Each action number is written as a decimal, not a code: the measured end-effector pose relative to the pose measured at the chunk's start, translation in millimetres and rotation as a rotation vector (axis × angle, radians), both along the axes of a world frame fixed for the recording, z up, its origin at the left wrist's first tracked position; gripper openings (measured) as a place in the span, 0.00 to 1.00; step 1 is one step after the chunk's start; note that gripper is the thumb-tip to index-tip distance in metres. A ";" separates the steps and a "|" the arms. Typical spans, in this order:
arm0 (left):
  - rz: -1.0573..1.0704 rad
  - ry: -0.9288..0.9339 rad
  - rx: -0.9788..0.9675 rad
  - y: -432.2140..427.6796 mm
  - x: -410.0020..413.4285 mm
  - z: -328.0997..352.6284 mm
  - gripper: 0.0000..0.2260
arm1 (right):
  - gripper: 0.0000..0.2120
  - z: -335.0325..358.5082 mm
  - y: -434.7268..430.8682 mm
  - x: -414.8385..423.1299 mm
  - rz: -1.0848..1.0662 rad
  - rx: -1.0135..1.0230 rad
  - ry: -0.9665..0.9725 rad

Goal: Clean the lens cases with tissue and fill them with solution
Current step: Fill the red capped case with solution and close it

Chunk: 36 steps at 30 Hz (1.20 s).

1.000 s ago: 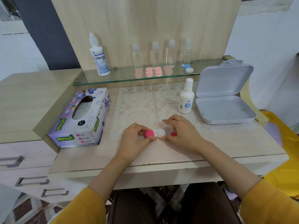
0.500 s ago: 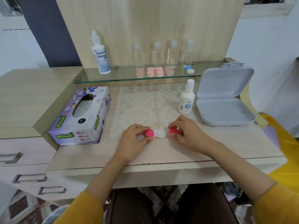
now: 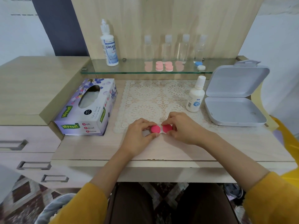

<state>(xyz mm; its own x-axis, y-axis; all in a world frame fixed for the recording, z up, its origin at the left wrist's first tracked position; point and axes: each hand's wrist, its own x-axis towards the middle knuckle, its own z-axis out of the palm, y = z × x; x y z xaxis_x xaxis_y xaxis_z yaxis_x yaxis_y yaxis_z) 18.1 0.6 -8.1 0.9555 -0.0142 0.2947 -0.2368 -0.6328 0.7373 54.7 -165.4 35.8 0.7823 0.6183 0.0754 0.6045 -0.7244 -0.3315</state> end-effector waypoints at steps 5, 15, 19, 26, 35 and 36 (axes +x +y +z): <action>0.005 0.006 0.024 -0.4 0.1 -0.4 0.13 | 0.06 1.0 2.8 2.2 -0.017 -0.061 -0.009; 0.008 0.018 0.013 -1.1 -1.8 0.4 0.12 | 0.14 6.1 0.2 2.2 -0.025 0.038 0.040; -0.002 0.029 0.022 -1.8 -1.2 1.6 0.13 | 0.09 1.9 -0.4 0.5 -0.075 -0.009 0.008; 0.006 0.024 0.018 -1.8 -0.9 1.5 0.12 | 0.15 4.9 -2.6 -1.7 0.001 0.030 0.020; -0.002 0.026 0.035 -1.7 -1.8 1.9 0.12 | 0.15 -6.6 0.1 2.9 -0.130 0.018 -0.009; -0.002 0.025 0.032 -1.8 -1.7 1.8 0.12 | 0.16 -5.3 -1.1 2.3 -0.123 0.039 0.008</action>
<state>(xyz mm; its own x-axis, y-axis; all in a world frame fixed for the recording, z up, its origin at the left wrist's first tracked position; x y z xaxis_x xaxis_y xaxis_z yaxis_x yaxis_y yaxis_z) 16.4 -1.2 -6.2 0.9625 -0.0252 0.2699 -0.2197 -0.6560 0.7221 57.0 -166.5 30.5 0.8527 0.5144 0.0911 0.5091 -0.7791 -0.3658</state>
